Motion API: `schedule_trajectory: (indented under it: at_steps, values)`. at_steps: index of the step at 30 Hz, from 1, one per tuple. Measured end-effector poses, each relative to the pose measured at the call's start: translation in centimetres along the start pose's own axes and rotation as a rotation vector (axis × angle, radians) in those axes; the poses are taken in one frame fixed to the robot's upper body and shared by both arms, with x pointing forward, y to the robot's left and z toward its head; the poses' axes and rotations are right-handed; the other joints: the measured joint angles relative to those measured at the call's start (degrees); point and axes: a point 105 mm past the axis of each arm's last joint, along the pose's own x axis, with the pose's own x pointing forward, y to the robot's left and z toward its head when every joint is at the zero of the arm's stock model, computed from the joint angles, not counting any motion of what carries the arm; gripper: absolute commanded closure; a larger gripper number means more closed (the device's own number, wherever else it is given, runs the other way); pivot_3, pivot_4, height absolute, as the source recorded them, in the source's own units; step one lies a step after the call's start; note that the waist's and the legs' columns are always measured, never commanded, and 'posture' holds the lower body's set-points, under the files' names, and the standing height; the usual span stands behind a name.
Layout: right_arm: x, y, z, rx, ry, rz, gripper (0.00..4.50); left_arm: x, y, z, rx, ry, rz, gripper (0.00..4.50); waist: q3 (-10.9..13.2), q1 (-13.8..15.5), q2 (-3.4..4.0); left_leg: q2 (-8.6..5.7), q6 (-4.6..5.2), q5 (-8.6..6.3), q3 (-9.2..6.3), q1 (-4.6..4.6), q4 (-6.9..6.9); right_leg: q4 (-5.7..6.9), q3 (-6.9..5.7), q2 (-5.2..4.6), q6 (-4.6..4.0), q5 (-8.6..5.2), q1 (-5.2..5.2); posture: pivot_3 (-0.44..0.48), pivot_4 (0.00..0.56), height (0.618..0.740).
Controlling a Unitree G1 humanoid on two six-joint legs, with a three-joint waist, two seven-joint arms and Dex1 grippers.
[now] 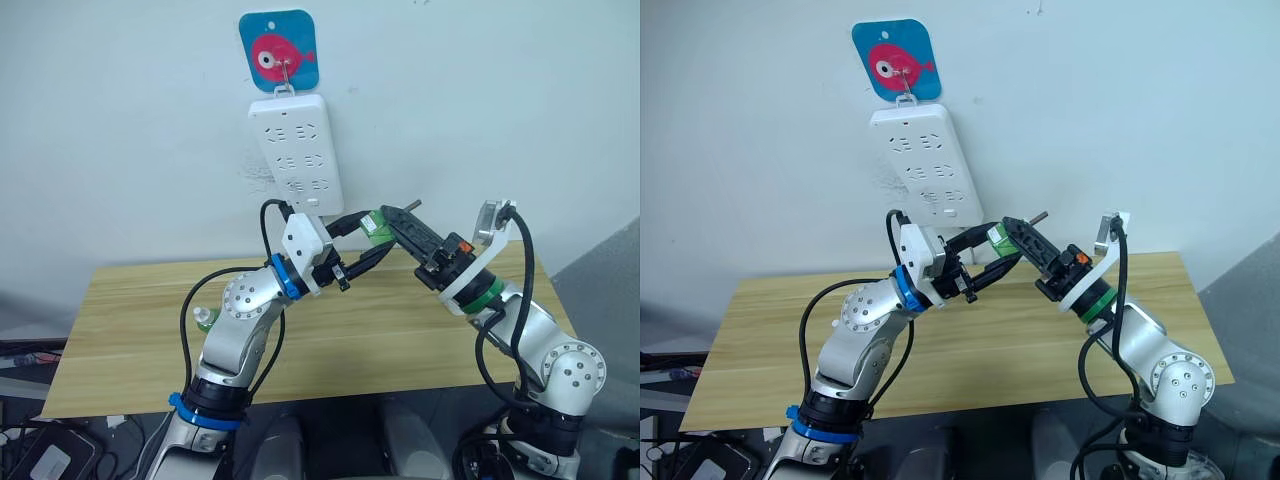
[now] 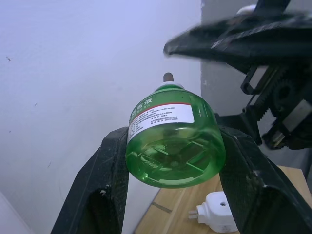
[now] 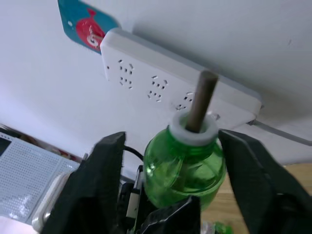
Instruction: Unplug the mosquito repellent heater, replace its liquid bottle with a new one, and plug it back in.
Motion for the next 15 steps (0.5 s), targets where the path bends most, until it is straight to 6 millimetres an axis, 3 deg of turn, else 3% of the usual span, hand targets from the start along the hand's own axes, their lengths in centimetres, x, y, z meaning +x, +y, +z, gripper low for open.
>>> schedule_trajectory:
  at_steps: [3,4,13,15]
  values:
    - [-0.1,-0.1,0.2,0.024,-0.014,0.002,3.54,-0.1,0.0,0.2,0.005,-0.003,-0.003,2.27,0.0,0.01,0.0,0.0,0.0,0.0,0.0,0.0,0.0,-0.01,0.01,0.0,0.0,0.0,0.0,-0.158,0.207,0.734]
    - [-0.1,0.0,0.1,0.033,-0.012,0.005,3.68,-0.1,0.0,0.2,0.007,-0.002,-0.005,2.27,0.0,0.0,0.0,0.0,0.0,0.0,0.0,0.0,0.0,-0.01,0.01,0.0,0.0,0.0,0.0,-0.158,0.207,0.734]
    - [0.0,-0.1,-0.8,0.059,0.027,-0.001,3.67,-1.3,-0.5,-0.4,0.023,0.012,-0.026,2.27,0.0,0.19,0.0,0.0,0.0,0.0,0.0,-0.02,0.0,-0.07,0.01,0.0,0.0,0.0,0.01,-0.153,0.206,0.734]
    - [-0.1,-0.2,-0.9,0.068,0.03,-0.002,3.67,-1.5,-0.5,-0.4,0.022,0.016,-0.034,1.54,0.0,0.23,0.0,0.0,0.0,0.0,0.0,-0.01,-0.01,-0.06,0.01,0.0,0.0,0.0,0.01,-0.153,0.206,0.734]
